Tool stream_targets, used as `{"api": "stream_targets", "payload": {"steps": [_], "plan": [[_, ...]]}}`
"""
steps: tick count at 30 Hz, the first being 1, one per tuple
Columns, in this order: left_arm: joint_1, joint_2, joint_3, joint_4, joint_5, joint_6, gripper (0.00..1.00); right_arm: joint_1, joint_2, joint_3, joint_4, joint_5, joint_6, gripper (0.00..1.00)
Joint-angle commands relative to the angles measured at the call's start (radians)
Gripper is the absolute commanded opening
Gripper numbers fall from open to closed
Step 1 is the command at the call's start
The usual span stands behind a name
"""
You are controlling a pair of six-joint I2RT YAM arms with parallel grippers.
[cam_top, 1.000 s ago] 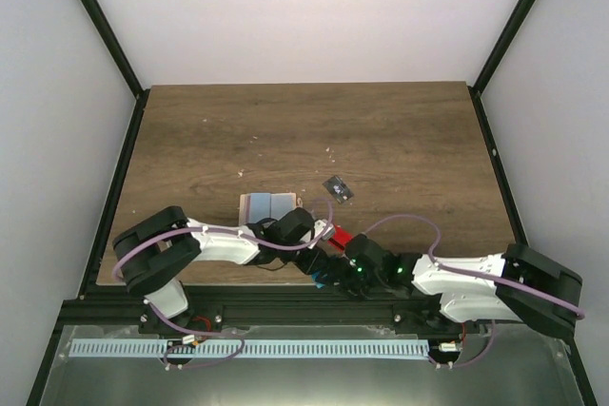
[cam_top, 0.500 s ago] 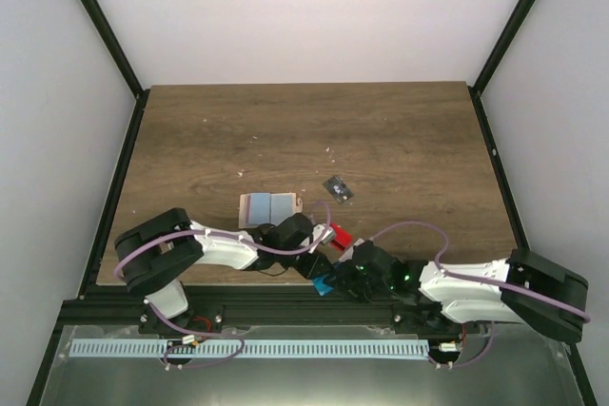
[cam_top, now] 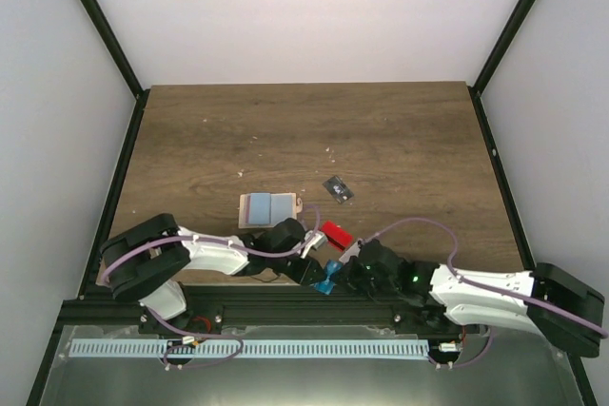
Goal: Put the credit cards into the card holder
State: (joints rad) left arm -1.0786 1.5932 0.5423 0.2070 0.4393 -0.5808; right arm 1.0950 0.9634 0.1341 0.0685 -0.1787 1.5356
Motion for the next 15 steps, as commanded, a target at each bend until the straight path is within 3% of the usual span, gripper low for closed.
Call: {"api": "stream_targets", "payload": {"steps": [1,7,15], "plan": [[0.028,-0.057,-0.011,-0.033,-0.006,-0.051,0.24,-0.016,-0.045,0.062,-0.086,0.111,-0.058,0.02],[0.15,-0.299,0.029,-0.298,-0.207,-0.03,0.28,-0.098,-0.082,0.172,-0.157,0.095,-0.261,0.01],[0.44,-0.425,0.054,-0.471,-0.412,0.013,0.32,-0.286,0.078,0.344,0.017,-0.119,-0.584,0.01]]}}
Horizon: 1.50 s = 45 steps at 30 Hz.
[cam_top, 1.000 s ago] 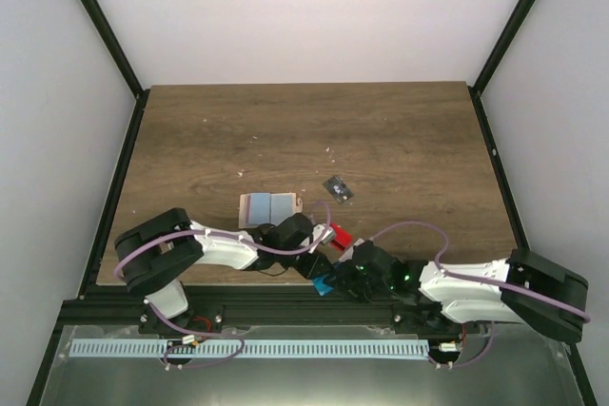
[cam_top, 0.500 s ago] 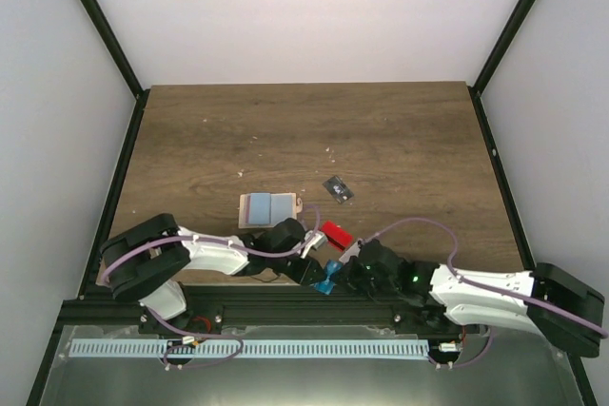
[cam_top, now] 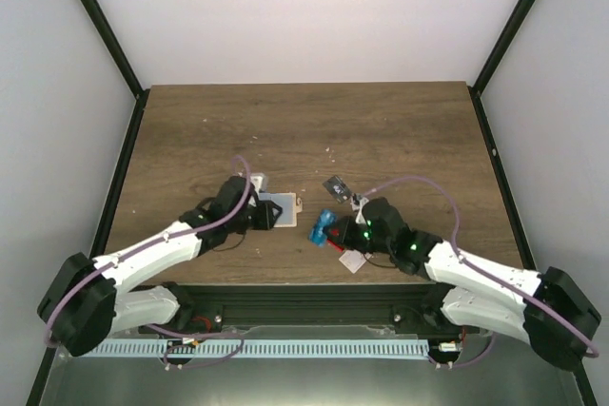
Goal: Put the credit cards into the card holder
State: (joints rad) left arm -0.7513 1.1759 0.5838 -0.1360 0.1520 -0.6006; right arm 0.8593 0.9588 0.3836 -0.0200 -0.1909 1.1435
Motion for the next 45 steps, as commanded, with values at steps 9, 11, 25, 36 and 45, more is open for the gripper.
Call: {"api": "stream_targets", "payload": {"steps": [9,11,25,36,45], "plan": [[0.374,0.095,0.034,-0.114,-0.137,0.088,0.3,-0.109,0.526,0.36,0.29,-0.249,-0.293,0.01],[0.429,0.13,0.037,-0.107,-0.112,0.101,0.27,-0.132,0.609,0.408,0.302,-0.288,-0.31,0.01],[0.517,0.317,0.028,-0.023,-0.006,0.144,0.18,-0.201,0.927,0.534,0.437,-0.5,-0.278,0.01],[0.517,0.359,0.022,-0.002,0.023,0.153,0.17,-0.212,1.007,0.542,0.515,-0.544,-0.226,0.01],[0.517,0.373,0.023,0.001,0.046,0.154,0.16,-0.212,1.049,0.553,0.564,-0.575,-0.18,0.01]]}}
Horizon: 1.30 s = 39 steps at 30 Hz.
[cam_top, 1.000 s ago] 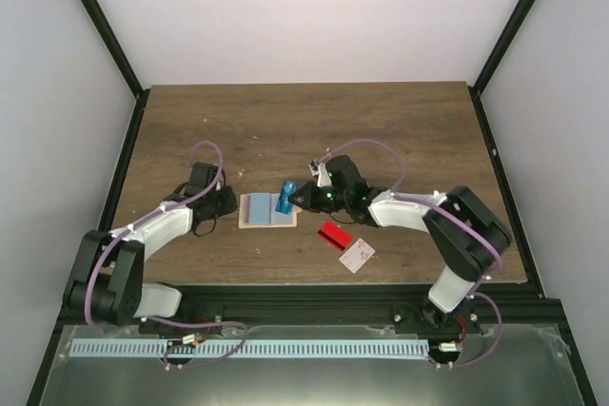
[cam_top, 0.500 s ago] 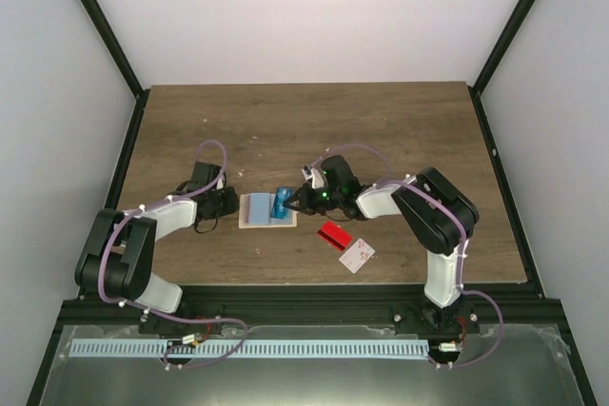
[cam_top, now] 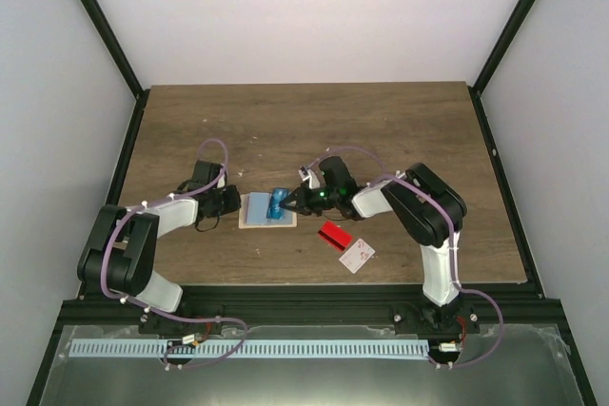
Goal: Put the credit cards into the card holder
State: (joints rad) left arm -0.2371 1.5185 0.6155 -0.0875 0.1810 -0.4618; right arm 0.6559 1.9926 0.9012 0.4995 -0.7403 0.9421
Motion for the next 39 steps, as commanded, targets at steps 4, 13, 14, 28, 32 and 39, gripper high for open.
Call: {"api": "stream_targets", "payload": {"steps": [4,13,14,28,32,39], "plan": [[0.001,0.036,-0.012,-0.045,0.03,0.015,0.17,-0.009,0.031,0.042,0.063,-0.039,0.039,0.01],[-0.001,0.043,-0.016,-0.04,0.047,0.012,0.16,-0.009,0.079,0.047,0.122,-0.095,0.099,0.01],[-0.001,0.044,-0.017,-0.04,0.049,0.013,0.16,-0.009,0.083,0.048,0.124,-0.101,0.106,0.01],[-0.007,0.062,-0.015,-0.036,0.065,0.006,0.16,-0.005,0.157,0.124,0.033,-0.151,0.146,0.01],[-0.008,0.07,-0.012,-0.034,0.072,0.008,0.16,-0.004,0.171,0.144,0.015,-0.166,0.146,0.01],[-0.013,0.084,-0.005,-0.034,0.084,0.012,0.16,0.001,0.204,0.203,-0.042,-0.203,0.125,0.01]]}}
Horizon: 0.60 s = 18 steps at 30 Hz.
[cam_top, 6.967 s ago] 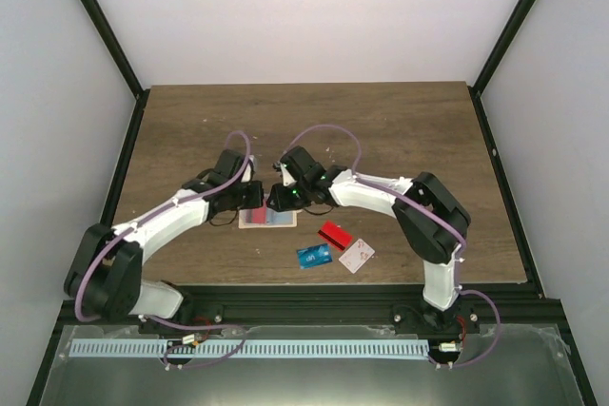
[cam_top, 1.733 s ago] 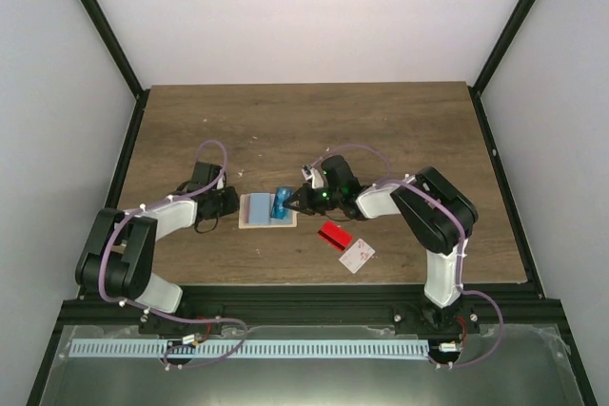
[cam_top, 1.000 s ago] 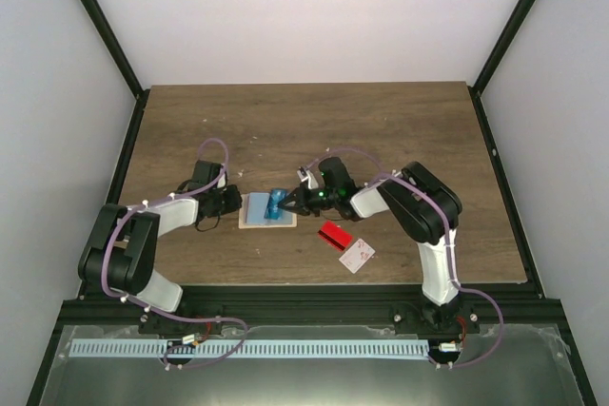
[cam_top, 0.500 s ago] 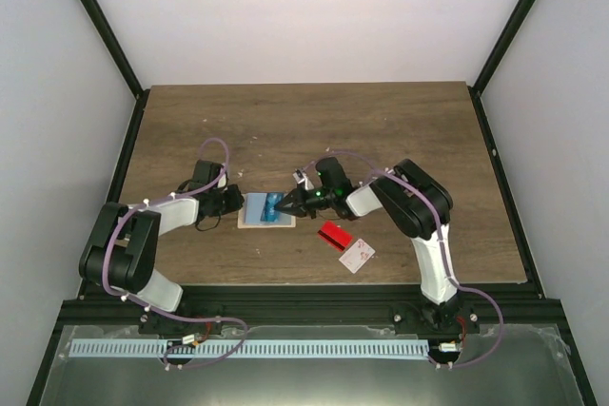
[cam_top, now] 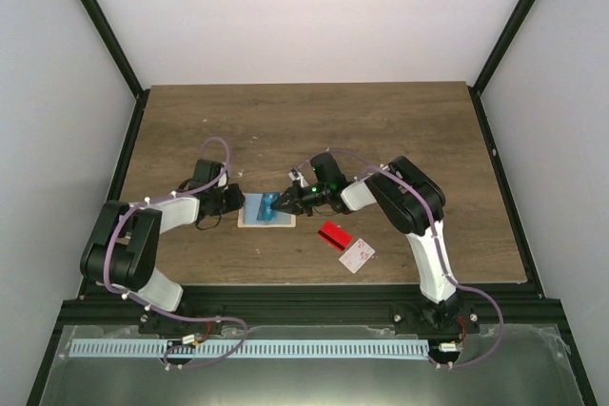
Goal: Put the credit cards into the card holder
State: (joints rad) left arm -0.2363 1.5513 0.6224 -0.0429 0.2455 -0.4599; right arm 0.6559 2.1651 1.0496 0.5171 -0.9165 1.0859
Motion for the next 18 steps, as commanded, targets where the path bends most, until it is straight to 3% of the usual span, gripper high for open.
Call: {"api": "stream_targets", "payload": {"steps": [1,18], "plan": [[-0.013,0.052,-0.012,-0.078,0.021,0.011,0.16,0.003,0.037,0.067,-0.069,-0.034,-0.027,0.01],[-0.015,0.072,0.008,-0.079,-0.005,-0.006,0.15,0.01,-0.032,0.056,-0.235,-0.026,-0.174,0.01]]}}
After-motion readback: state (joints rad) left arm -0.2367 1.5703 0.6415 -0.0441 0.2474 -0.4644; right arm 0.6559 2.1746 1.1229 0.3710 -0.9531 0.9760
